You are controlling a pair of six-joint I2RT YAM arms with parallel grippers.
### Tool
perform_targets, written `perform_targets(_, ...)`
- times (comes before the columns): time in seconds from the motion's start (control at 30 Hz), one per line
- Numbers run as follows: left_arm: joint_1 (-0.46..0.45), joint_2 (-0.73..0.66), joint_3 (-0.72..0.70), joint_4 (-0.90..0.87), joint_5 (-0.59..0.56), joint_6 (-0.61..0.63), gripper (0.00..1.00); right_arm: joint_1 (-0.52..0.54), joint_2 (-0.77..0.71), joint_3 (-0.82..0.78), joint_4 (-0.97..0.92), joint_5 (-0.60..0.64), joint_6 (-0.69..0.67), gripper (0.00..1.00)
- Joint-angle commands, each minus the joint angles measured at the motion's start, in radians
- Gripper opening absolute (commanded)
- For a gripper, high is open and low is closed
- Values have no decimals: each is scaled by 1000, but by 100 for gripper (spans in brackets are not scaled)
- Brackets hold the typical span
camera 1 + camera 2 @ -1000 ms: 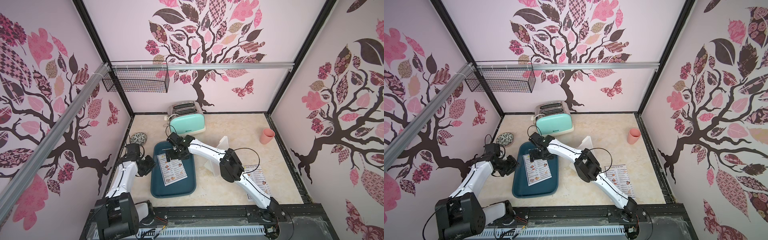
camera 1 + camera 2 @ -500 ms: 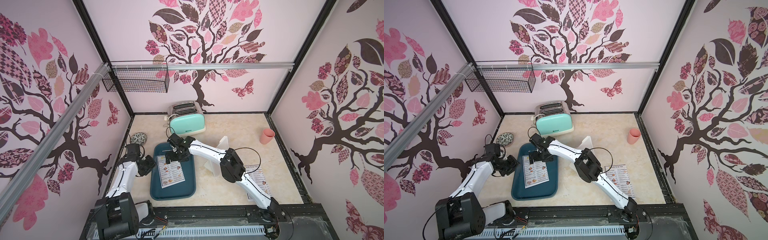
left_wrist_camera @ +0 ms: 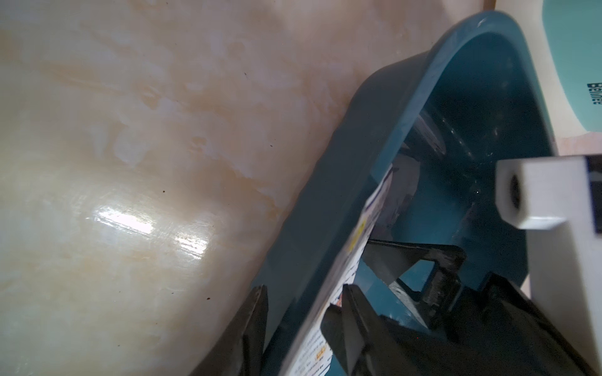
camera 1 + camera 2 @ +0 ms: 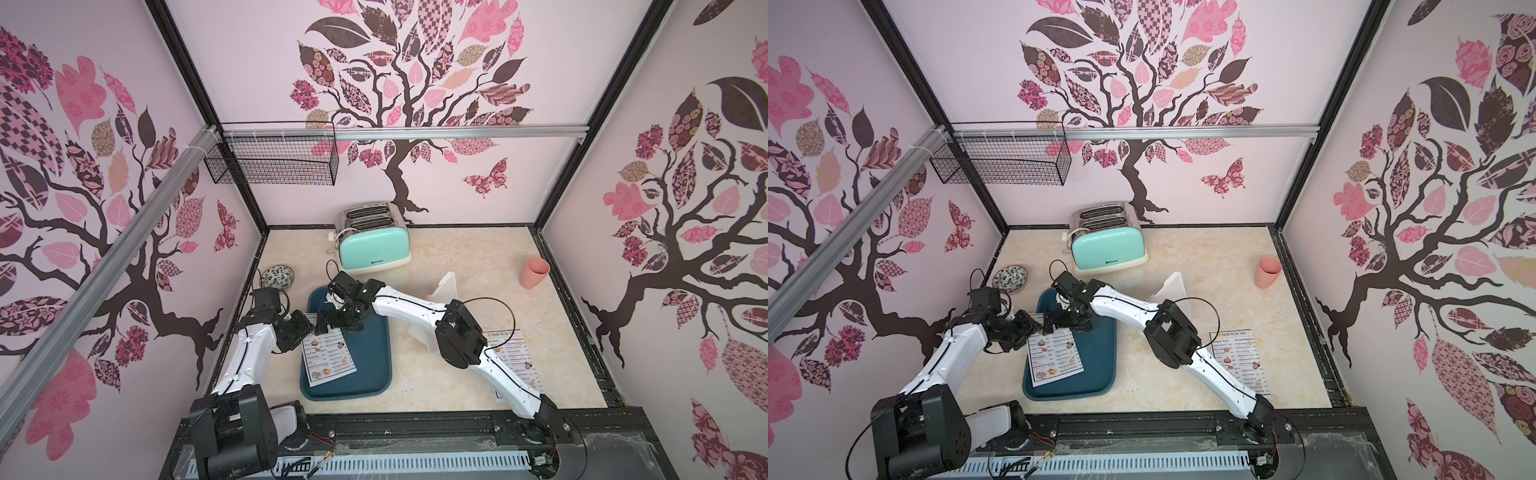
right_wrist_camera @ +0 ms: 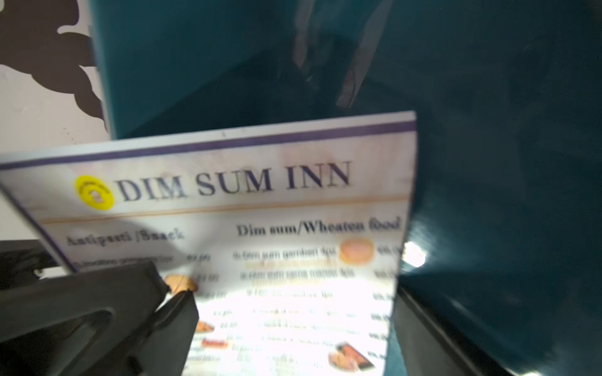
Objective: Replace the menus in the menu holders
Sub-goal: Pick up the menu from the storage box.
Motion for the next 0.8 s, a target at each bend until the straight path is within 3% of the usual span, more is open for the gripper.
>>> perform_targets(0.0,-7,-10,-1,18,32,9,43,19,66,-5,-14,-43,36,98)
perform_targets(0.37,-7,-33,107,-74,-136,49,38,19,57,-36,-17,-23,36,98)
perform_targets(0.77,-7,-24,100,-59,-143,61,21,18,56,-31,-14,-28,34,98)
